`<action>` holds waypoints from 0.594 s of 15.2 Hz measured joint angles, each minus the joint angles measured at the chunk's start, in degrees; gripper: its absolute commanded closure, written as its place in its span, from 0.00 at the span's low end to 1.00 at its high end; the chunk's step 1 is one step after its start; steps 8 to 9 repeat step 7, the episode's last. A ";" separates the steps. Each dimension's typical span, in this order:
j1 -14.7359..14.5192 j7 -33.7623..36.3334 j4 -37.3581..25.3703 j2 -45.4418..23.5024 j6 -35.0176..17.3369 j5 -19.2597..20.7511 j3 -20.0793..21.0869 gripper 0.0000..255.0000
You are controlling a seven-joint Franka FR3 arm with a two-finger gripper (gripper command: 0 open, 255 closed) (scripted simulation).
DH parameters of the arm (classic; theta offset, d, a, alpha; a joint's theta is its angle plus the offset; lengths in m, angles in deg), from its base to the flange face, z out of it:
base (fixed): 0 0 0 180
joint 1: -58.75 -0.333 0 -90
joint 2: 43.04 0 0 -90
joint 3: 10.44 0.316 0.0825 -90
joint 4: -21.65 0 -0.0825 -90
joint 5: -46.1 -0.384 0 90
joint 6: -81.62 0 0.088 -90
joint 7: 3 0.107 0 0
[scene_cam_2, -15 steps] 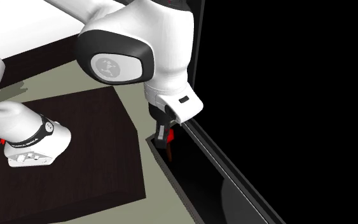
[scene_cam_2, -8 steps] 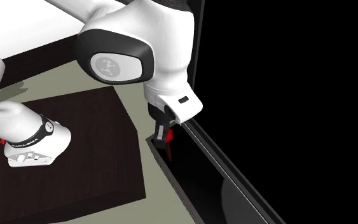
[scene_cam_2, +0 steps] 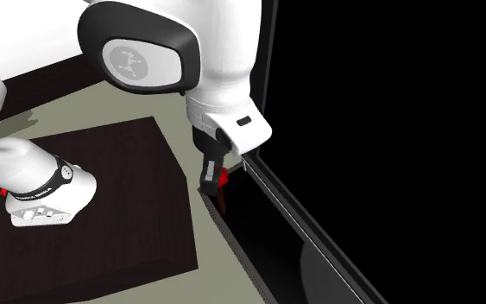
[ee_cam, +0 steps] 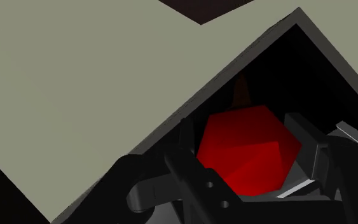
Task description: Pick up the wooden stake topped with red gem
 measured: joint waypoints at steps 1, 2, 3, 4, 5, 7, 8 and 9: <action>-0.03 -0.09 -0.03 0.14 0.72 -0.07 0.01 1.00; 0.02 -0.46 -0.62 0.58 1.70 -0.17 -0.07 1.00; 0.01 -0.70 -1.00 0.74 2.70 -0.24 -0.08 1.00; -0.02 -0.86 -1.38 1.97 3.39 -0.33 -0.06 1.00; -0.12 -0.98 -2.47 2.36 4.22 -0.49 0.02 1.00; -0.11 -1.24 -2.99 2.55 5.33 -0.55 -0.02 1.00; -0.11 -1.24 -2.99 2.55 5.33 -0.55 -0.02 1.00; -0.11 -1.24 -2.99 2.55 5.33 -0.55 -0.02 1.00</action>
